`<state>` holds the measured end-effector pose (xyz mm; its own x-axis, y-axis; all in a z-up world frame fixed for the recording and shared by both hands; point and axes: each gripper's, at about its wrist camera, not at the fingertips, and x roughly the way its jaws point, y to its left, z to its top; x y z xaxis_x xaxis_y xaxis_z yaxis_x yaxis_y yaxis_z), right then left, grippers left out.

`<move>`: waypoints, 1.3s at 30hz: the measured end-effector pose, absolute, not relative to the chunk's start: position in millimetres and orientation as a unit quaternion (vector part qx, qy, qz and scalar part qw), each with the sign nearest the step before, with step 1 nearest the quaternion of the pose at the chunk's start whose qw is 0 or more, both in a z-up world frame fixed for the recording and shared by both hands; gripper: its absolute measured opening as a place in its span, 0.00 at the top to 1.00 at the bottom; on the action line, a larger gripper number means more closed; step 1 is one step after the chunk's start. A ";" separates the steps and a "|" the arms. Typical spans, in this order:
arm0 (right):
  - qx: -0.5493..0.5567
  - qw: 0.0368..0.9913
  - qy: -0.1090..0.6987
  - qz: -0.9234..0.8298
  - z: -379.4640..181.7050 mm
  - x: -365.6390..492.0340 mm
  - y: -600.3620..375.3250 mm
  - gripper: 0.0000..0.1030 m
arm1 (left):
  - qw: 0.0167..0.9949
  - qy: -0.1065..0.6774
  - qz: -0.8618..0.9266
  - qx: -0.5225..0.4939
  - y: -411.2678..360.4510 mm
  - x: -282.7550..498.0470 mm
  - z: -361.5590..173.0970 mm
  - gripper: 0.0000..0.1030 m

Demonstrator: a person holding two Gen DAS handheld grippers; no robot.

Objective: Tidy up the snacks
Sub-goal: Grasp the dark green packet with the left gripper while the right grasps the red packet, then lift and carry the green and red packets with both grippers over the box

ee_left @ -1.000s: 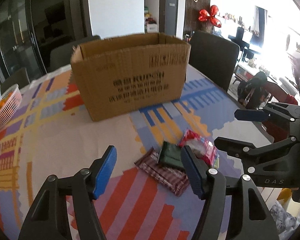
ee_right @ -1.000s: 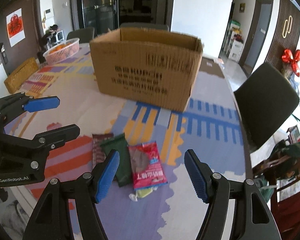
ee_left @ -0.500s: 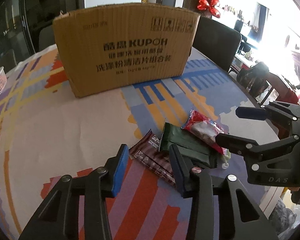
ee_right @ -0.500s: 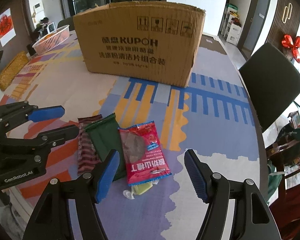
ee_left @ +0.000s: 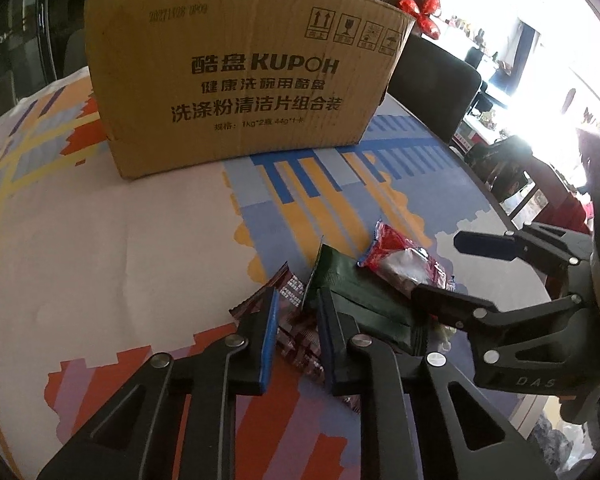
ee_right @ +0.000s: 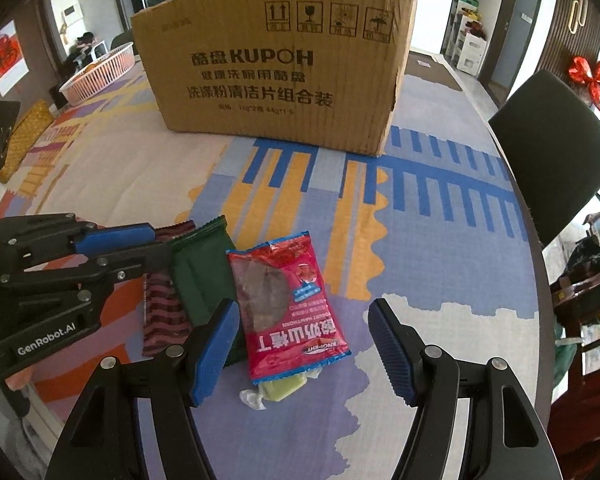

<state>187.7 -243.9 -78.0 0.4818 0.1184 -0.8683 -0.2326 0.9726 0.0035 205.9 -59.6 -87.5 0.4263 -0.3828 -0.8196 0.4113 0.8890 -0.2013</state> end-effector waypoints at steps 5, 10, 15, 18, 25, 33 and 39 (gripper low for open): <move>-0.052 0.854 0.506 0.107 -83.6 191.2 -243.0 0.34 | 0.836 0.490 -0.246 -0.004 -56.5 210.3 -89.9 0.84; -0.051 0.850 0.512 0.111 -88.3 194.0 -240.2 0.42 | 0.820 0.504 -0.268 -0.039 -52.9 217.0 -96.6 0.91; -0.054 0.851 0.510 0.111 -87.8 195.1 -235.9 0.54 | 0.816 0.507 -0.275 -0.047 -53.0 219.5 -97.4 0.93; -0.057 0.854 0.506 0.110 -86.0 194.9 -235.0 0.64 | 0.822 0.500 -0.269 -0.043 -53.4 217.4 -93.2 0.97; -0.065 0.860 0.492 0.121 -75.8 191.7 -233.4 0.88 | 0.836 0.485 -0.255 -0.032 -53.2 209.9 -83.3 0.98; -0.031 0.854 0.504 0.128 -77.8 190.1 -245.3 0.68 | 0.849 0.464 -0.253 -0.023 -58.2 194.0 -63.2 0.98; -0.055 0.860 0.493 0.119 -76.0 190.3 -247.3 0.53 | 0.860 0.446 -0.247 -0.028 -59.8 182.0 -47.4 0.98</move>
